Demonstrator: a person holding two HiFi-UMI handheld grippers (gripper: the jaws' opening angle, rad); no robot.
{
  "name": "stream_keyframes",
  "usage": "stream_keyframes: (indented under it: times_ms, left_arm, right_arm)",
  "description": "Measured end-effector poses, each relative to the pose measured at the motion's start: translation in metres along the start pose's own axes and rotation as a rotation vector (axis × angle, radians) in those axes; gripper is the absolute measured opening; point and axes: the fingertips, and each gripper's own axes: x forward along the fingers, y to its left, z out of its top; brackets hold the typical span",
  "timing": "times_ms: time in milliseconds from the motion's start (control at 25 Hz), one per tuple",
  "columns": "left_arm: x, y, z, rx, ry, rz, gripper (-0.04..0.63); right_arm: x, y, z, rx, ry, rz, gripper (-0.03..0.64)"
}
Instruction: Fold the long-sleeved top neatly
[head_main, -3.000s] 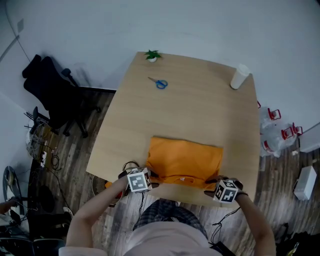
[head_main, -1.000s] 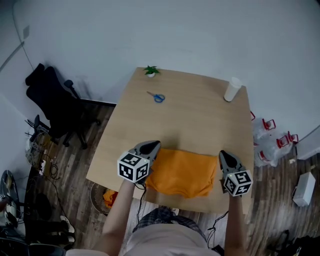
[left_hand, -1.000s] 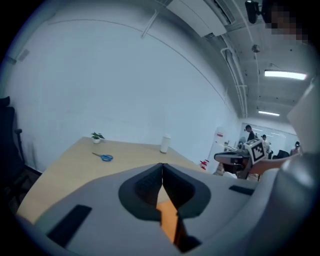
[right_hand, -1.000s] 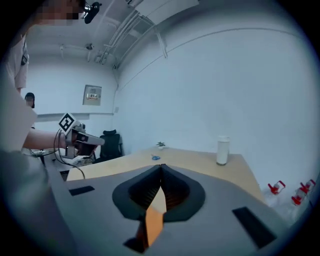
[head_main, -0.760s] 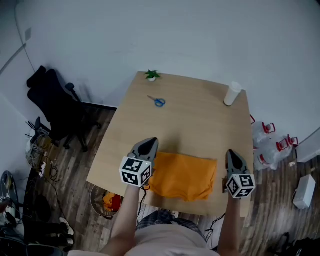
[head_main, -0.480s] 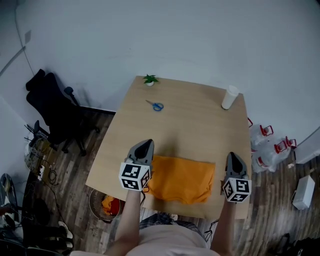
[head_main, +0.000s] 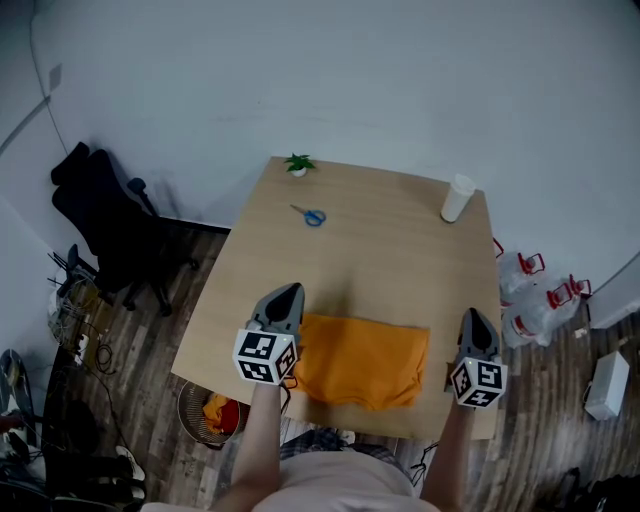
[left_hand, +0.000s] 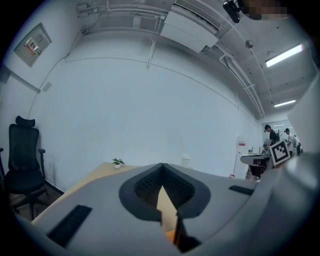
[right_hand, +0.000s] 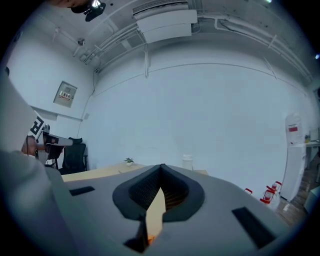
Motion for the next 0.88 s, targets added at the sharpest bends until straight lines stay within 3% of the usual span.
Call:
stream_keyframes:
  times_ms: [880]
  left_arm:
    - [-0.008, 0.000, 0.002, 0.005, 0.008, -0.008, 0.000]
  right_arm:
    - [-0.003, 0.015, 0.008, -0.012, -0.002, 0.021, 0.005]
